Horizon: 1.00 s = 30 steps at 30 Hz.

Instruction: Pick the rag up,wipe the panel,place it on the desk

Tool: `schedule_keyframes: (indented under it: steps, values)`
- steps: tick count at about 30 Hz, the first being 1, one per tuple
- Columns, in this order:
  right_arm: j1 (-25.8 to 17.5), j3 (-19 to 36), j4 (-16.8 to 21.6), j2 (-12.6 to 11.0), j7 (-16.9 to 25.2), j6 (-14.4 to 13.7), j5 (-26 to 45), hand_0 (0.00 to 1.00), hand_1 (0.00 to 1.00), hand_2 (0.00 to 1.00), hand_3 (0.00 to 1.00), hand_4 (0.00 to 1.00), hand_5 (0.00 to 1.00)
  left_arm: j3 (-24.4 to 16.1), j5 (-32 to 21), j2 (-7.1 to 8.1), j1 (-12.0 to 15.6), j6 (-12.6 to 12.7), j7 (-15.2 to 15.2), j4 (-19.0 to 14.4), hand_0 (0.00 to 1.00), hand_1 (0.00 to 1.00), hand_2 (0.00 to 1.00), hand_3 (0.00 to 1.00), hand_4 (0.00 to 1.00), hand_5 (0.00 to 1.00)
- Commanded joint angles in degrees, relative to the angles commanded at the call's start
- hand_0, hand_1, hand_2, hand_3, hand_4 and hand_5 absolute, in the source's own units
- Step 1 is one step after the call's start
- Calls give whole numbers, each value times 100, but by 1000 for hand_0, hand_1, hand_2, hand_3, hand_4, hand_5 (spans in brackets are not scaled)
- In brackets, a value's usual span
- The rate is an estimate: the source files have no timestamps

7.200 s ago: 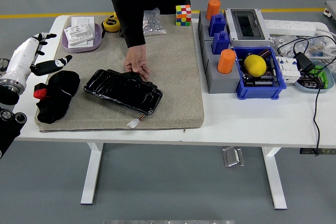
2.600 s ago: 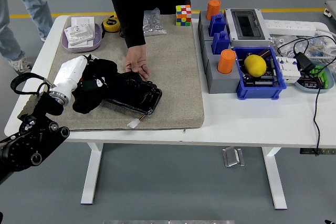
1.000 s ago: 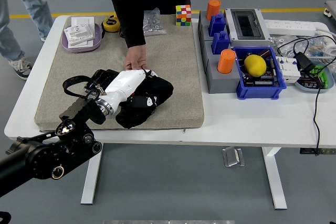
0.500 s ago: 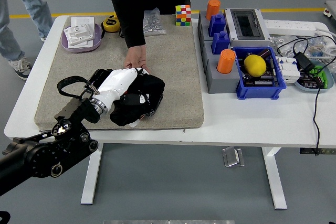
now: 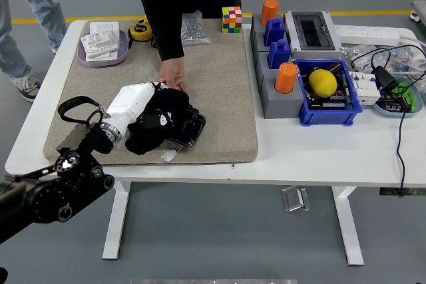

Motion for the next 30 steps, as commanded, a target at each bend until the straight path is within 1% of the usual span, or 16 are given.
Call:
schedule_keyframes:
  steps: [10, 20, 30]
  values:
    - [-20, 20, 0, 29, 3, -1, -20, 718, 617, 667, 577, 967, 531, -76, 43, 95, 42, 100, 49, 189, 218, 218, 495, 380, 314, 2]
    - [-25, 58, -2, 47, 6, -2, -42, 718, 615, 666, 578, 968, 532, -277, 162, 255, 70, 187, 31, 357, 215, 213, 494, 379, 314, 2]
    - [-18, 73, -12, 41, 2, 1, -39, 717, 611, 666, 578, 968, 532, -522, 336, 362, 67, 261, 37, 473, 216, 212, 493, 380, 311, 2]
